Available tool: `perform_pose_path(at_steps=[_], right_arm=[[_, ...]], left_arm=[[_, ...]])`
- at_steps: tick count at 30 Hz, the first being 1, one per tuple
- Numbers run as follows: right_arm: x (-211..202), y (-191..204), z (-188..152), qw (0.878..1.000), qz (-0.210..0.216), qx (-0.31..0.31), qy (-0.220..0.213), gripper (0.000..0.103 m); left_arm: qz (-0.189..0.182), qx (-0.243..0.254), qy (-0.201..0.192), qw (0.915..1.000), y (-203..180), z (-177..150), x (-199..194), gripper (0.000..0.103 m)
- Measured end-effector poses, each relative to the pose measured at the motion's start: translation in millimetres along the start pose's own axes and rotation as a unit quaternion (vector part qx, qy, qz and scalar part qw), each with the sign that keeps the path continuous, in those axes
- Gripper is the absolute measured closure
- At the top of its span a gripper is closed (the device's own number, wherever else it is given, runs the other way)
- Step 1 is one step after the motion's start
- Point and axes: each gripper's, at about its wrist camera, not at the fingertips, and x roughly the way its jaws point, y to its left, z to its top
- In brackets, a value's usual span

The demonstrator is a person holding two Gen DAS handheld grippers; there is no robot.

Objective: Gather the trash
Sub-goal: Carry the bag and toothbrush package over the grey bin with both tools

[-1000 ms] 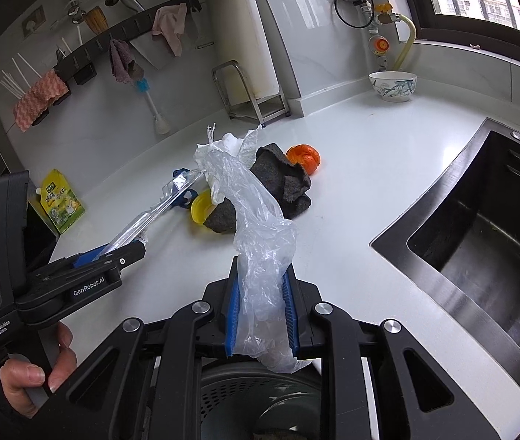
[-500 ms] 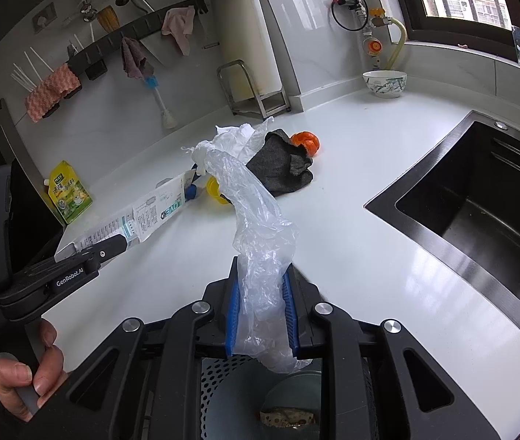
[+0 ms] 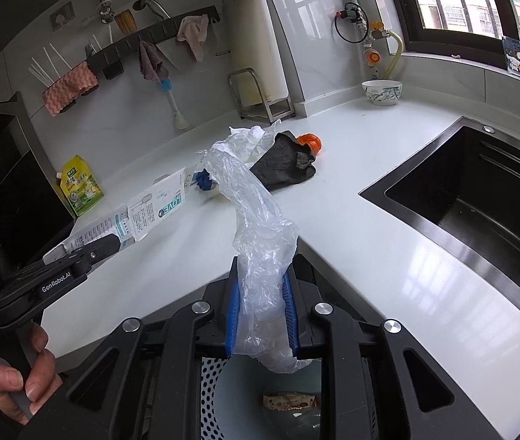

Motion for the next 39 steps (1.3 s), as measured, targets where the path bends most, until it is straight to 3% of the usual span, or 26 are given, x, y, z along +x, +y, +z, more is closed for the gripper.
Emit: perform_pose_path(at_steps=[11, 20, 26, 39], right_arm=[[-36.4, 0.9, -41.1, 1.0, -0.005, 0.003, 0.001, 0.083], [-62.4, -3.3, -70.2, 1.0, -0.023, 0.006, 0.002, 0.083], [-65.0, -7.7, -88.5, 0.999, -0.039, 0.009, 0.017, 0.083], [-33.7, -14.5, -117.7, 0.997, -0.037, 0.024, 0.069, 0.083]], left_arm=[[-0.017, 0.036, -0.002, 0.9992, -27.4, -43.2, -42.0, 0.088], [-0.054, 0.072, 0.017, 0.9958, -54.0, -81.4, -67.9, 0.088], [-0.075, 0.083, 0.051, 0.9924, -65.1, -104.9, -64.5, 0.088], [-0.083, 0.074, 0.115, 0.9871, -63.2, -129.0, -26.2, 0.088]])
